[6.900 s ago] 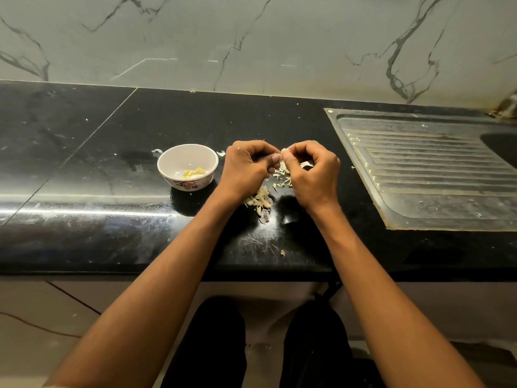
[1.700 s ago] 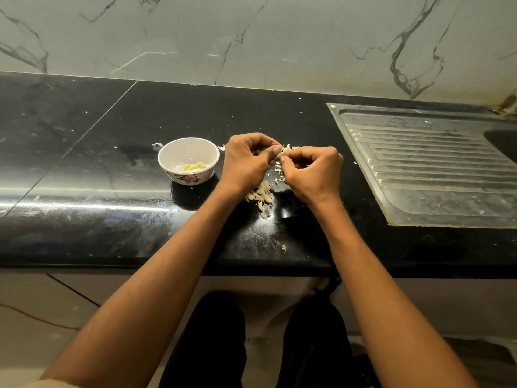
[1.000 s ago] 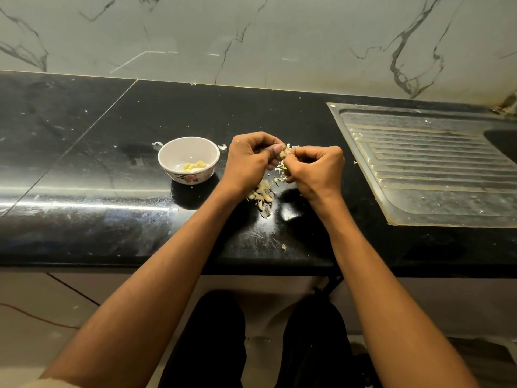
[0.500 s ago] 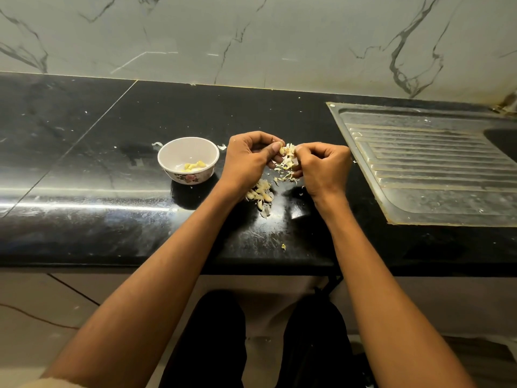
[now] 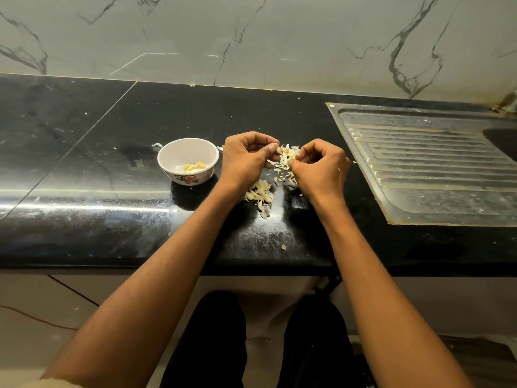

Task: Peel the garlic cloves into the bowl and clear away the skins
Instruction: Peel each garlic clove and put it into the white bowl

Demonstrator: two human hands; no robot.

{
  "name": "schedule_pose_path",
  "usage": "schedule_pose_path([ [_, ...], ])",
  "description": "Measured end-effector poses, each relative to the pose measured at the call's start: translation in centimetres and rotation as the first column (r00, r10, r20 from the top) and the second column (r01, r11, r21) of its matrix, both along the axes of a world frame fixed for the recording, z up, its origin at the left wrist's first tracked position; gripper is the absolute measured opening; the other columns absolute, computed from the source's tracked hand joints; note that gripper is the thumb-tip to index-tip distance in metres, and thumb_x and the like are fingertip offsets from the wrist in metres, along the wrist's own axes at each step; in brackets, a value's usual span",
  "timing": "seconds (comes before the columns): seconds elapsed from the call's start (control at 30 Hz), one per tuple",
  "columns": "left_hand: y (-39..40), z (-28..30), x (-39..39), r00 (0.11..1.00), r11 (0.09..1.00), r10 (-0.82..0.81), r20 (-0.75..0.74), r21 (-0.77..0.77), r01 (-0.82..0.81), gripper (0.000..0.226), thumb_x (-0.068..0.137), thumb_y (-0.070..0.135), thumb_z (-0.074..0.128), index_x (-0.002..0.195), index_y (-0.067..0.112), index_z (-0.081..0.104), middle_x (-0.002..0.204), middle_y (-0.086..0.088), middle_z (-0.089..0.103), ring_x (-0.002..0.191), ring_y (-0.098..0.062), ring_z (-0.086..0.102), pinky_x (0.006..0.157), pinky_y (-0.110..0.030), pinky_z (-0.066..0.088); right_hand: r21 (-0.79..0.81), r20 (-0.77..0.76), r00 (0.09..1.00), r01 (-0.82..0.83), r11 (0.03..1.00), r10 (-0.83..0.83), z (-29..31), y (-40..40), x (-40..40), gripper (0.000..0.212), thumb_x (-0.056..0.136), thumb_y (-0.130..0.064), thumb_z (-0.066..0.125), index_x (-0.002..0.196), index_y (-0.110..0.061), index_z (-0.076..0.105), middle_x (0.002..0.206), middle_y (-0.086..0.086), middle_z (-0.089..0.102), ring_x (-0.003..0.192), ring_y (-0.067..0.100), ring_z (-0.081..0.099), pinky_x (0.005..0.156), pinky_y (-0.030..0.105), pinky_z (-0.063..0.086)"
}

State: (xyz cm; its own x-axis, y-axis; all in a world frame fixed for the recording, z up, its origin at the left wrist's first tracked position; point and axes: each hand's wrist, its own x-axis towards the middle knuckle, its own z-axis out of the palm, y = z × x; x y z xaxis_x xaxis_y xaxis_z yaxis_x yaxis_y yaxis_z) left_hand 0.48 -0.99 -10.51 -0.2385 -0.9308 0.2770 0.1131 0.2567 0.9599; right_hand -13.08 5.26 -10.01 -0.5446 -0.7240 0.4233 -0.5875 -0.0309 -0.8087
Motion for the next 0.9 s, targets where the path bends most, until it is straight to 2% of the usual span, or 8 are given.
schedule_pose_path([
  [0.1,0.13,0.11,0.04,1.0,1.0,0.0,0.008,-0.003,0.0,0.006,0.095,0.002,0.069,0.093,0.005,0.074,0.085,-0.014,0.076,0.072,-0.017,0.073,0.062,-0.025,0.057,0.027,0.009,1.0,-0.015,1.0,0.015,0.04,-0.06,0.15,0.012,0.076,-0.012,0.079,0.068,-0.015,0.07,0.06,-0.005,0.064,0.053,0.003,0.053,0.05,0.011,0.042],
  [0.2,0.16,0.15,0.03,1.0,1.0,0.008,0.025,-0.014,-0.008,0.005,0.095,0.004,0.069,0.094,0.007,0.073,0.085,-0.012,0.076,0.072,-0.014,0.072,0.059,-0.022,0.054,0.06,-0.018,1.0,-0.016,0.998,0.018,-0.21,-0.31,0.0,0.013,0.077,-0.018,0.083,0.069,-0.018,0.072,0.06,-0.006,0.064,0.054,0.005,0.057,0.055,0.021,0.048],
  [0.27,0.21,0.15,0.03,0.999,1.0,0.019,0.04,-0.023,-0.018,0.005,0.095,0.005,0.069,0.094,0.007,0.073,0.086,-0.013,0.077,0.072,-0.013,0.073,0.058,-0.022,0.053,0.097,-0.022,0.999,-0.044,0.994,0.047,-0.36,-0.41,-0.15,0.01,0.077,-0.015,0.082,0.079,-0.024,0.079,0.07,-0.008,0.067,0.064,0.007,0.063,0.062,0.025,0.054],
  [0.37,0.34,0.16,-0.01,0.998,0.999,0.042,0.051,-0.027,-0.04,0.004,0.095,0.005,0.069,0.093,0.007,0.073,0.088,-0.015,0.077,0.074,-0.016,0.074,0.058,-0.023,0.054,0.127,-0.028,0.997,-0.067,0.99,0.071,-0.38,-0.35,-0.18,0.038,0.076,-0.01,0.075,0.106,-0.032,0.081,0.086,-0.013,0.069,0.079,0.008,0.068,0.072,0.026,0.058],
  [0.53,0.34,0.21,-0.12,0.999,0.999,0.038,0.024,0.002,-0.038,0.007,0.095,0.001,0.068,0.09,0.005,0.07,0.085,-0.016,0.077,0.076,-0.025,0.077,0.059,-0.028,0.059,-0.033,-0.012,1.0,-0.024,0.999,0.023,-0.2,-0.31,-0.01,0.016,0.081,-0.016,0.079,0.095,-0.022,0.084,0.078,-0.009,0.074,0.067,0.003,0.067,0.062,0.018,0.055],
  [0.67,0.37,0.17,-0.08,0.999,1.0,0.031,0.03,-0.008,-0.03,0.003,0.094,0.0,0.069,0.092,0.002,0.071,0.082,-0.017,0.077,0.072,-0.027,0.076,0.061,-0.029,0.061,-0.11,0.0,0.995,-0.098,0.989,0.098,-0.26,-0.31,0.08,0.017,0.081,-0.009,0.081,0.095,-0.018,0.083,0.088,-0.006,0.075,0.067,0.003,0.066,0.061,0.011,0.05],
  [0.8,0.08,0.03,-0.03,0.999,0.999,0.016,0.029,-0.045,-0.015,0.005,0.094,0.006,0.072,0.095,0.001,0.074,0.08,-0.019,0.075,0.068,-0.025,0.072,0.063,-0.031,0.06,-0.147,0.042,0.982,-0.179,0.973,0.187,-0.14,-0.45,0.2,0.012,0.082,-0.012,0.082,0.093,-0.016,0.083,0.089,-0.005,0.077,0.07,0.003,0.069,0.064,0.014,0.052],
  [0.9,0.15,0.12,-0.06,1.0,0.999,-0.006,-0.01,-0.038,0.005,0.004,0.093,0.005,0.073,0.095,0.002,0.072,0.078,-0.019,0.072,0.064,-0.021,0.067,0.059,-0.026,0.057,-0.145,0.072,0.97,-0.221,0.964,0.233,-0.25,-0.6,0.06,0.015,0.082,-0.011,0.083,0.096,-0.014,0.083,0.089,-0.004,0.078,0.074,0.005,0.071,0.067,0.018,0.054],
])
